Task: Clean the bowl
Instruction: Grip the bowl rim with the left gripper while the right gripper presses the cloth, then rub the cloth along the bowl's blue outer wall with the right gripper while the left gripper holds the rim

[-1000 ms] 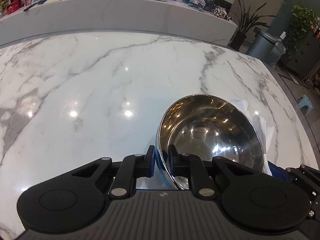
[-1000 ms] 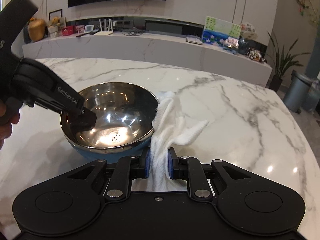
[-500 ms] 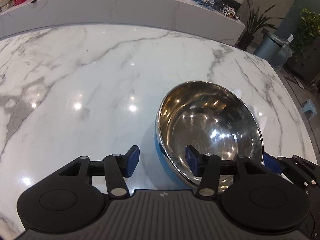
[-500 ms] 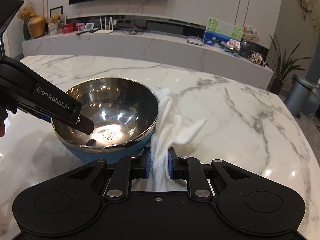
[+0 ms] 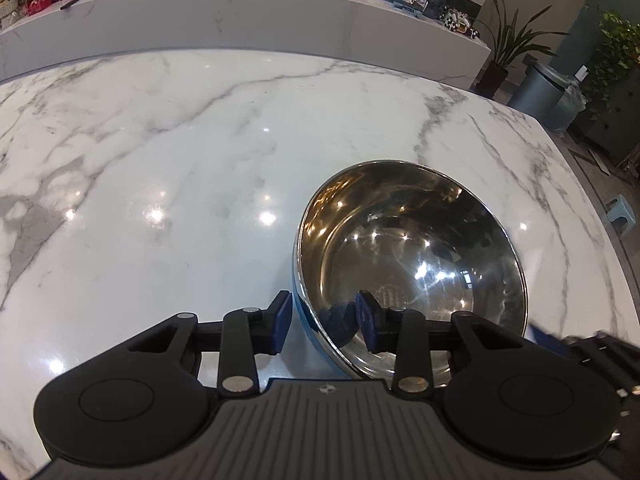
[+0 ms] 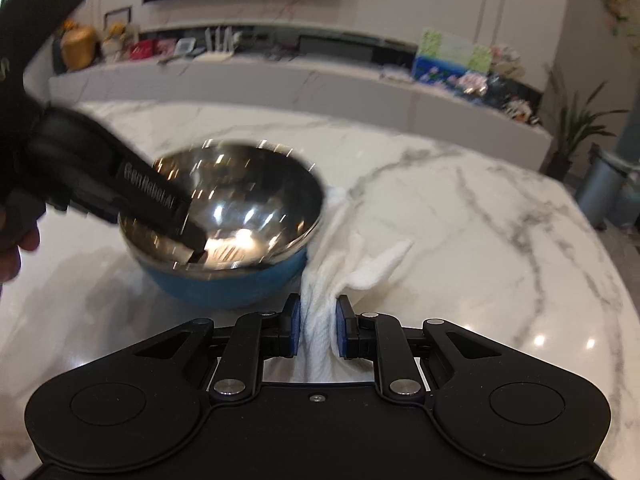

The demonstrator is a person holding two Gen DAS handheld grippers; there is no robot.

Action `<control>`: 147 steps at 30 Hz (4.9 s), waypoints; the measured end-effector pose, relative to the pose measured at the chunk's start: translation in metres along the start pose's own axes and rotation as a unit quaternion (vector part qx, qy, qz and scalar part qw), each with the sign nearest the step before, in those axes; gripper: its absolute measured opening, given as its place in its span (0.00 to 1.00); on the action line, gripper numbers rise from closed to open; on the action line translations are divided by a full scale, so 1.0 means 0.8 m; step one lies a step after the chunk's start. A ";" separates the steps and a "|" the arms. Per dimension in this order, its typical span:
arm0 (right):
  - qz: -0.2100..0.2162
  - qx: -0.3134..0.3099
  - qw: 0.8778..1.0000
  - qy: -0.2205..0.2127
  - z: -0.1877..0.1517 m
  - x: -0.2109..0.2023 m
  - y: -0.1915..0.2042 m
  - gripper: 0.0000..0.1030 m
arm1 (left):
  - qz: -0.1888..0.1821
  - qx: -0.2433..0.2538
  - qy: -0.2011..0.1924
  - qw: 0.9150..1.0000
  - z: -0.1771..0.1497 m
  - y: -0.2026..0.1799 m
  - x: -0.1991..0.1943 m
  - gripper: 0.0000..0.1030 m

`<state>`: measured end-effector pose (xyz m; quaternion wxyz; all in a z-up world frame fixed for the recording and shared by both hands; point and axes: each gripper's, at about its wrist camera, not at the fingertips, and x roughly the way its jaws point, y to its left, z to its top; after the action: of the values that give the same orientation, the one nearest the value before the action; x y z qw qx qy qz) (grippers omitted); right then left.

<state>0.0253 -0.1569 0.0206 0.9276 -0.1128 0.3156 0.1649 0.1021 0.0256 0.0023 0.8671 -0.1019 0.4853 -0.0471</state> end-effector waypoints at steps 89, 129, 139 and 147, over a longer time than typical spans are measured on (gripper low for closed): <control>0.028 -0.018 0.999 0.013 -0.006 0.013 0.017 0.16 | 0.001 0.004 -0.009 1.000 0.002 -0.002 -0.003 0.34; 0.036 -0.029 0.999 0.024 -0.005 0.019 0.015 0.16 | 0.007 0.013 0.007 1.000 0.003 0.002 0.001 0.40; 0.026 -0.018 1.000 -0.001 -0.003 0.012 0.010 0.16 | -0.004 0.021 0.010 1.000 0.003 0.000 0.003 0.38; 0.005 -0.018 0.998 -0.056 0.004 -0.007 -0.001 0.16 | 0.002 0.044 -0.003 0.999 0.005 -0.001 -0.001 0.24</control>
<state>0.0234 -0.1579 0.0264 0.9407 -0.1184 0.2608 0.1816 0.1053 0.0259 0.0051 0.8722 -0.0625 0.4807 -0.0660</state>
